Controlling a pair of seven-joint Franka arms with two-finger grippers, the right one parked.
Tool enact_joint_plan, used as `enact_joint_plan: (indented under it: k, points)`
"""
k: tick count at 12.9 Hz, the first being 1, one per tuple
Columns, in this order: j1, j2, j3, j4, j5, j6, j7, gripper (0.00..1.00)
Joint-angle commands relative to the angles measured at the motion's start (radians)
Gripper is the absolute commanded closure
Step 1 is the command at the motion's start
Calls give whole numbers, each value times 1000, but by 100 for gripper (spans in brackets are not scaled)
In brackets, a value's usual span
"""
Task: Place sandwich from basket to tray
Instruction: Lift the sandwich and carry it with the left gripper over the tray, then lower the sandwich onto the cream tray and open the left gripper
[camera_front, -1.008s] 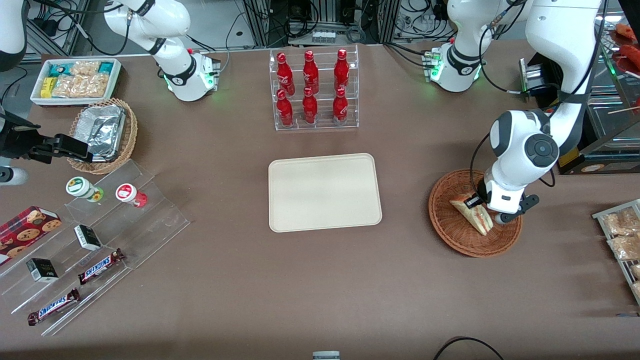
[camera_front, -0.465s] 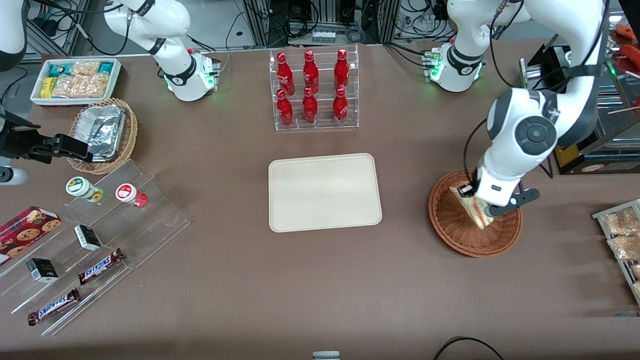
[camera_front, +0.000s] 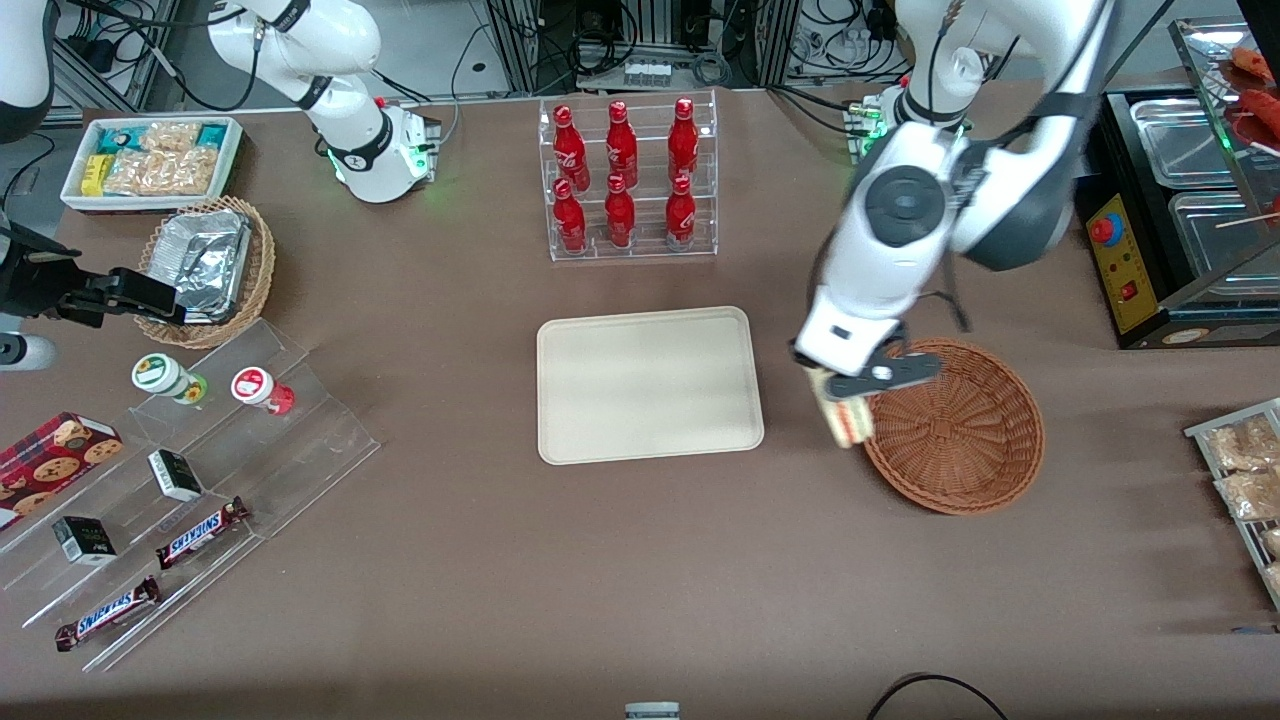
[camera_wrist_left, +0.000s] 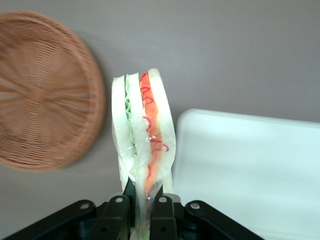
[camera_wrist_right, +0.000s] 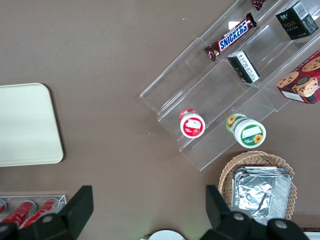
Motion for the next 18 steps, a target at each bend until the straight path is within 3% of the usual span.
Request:
enact_joint_plan:
  k: [1, 4, 8, 18]
  points:
    - [-80, 170, 14, 149, -60, -21, -17, 100]
    - [-163, 288, 14, 241, -67, -1, -18, 100]
    - [-244, 356, 14, 247, -94, 118, -15, 100]
    - [-280, 401, -15, 210, -121, 189, -9, 100]
